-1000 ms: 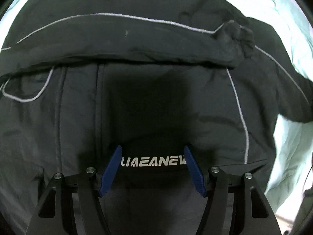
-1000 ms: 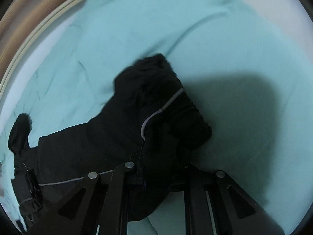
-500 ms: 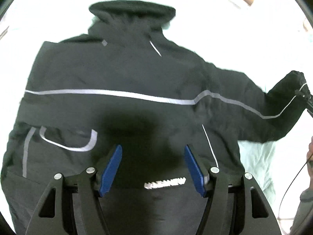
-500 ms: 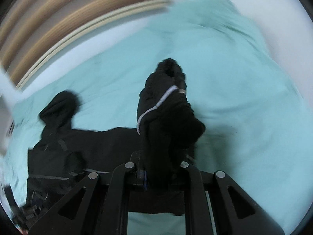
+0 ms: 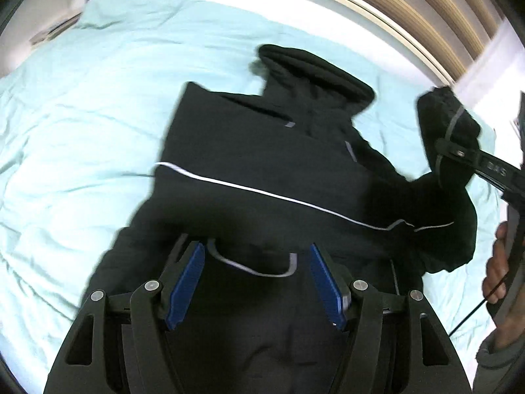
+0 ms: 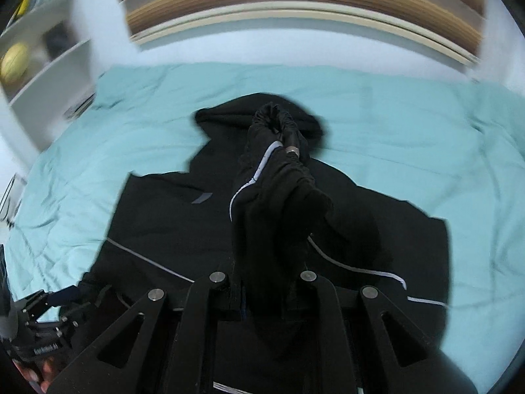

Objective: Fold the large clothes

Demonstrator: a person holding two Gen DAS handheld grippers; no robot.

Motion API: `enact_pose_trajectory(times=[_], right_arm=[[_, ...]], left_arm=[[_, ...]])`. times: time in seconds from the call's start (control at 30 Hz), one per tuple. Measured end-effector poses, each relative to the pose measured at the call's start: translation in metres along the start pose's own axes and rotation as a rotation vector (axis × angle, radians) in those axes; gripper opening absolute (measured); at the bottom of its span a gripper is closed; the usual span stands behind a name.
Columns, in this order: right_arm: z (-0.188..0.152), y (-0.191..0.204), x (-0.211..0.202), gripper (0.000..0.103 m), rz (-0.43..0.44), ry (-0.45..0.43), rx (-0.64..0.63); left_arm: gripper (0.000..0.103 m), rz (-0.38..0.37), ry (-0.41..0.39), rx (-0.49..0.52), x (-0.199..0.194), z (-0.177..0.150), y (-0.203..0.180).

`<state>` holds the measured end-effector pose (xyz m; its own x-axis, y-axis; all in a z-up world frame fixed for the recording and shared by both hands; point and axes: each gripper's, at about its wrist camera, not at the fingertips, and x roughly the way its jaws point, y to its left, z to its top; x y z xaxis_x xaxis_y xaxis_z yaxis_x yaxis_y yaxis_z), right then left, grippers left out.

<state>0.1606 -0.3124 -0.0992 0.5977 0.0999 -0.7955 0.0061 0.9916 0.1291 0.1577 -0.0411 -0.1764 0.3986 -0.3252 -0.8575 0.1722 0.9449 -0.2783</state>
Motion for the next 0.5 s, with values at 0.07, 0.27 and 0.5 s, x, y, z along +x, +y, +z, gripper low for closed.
enact_pose_trajectory(times=[0.07,0.27,0.5], right_arm=[[0.006,0.032,0.019,0.016,0.023,0.026,-0.046],[0.006,0.113,0.083,0.016,0.079,0.118,-0.148],[-0.019,0.153,0.173,0.037,0.081,0.292,-0.193]], left_arm=[[0.068,0.011,0.003,-0.022,0.004,0.004,0.015],[0.068,0.029,0.013,-0.097,0.016,0.011,0.056],[0.068,0.052,0.041,-0.130,0.034,0.019,0.078]])
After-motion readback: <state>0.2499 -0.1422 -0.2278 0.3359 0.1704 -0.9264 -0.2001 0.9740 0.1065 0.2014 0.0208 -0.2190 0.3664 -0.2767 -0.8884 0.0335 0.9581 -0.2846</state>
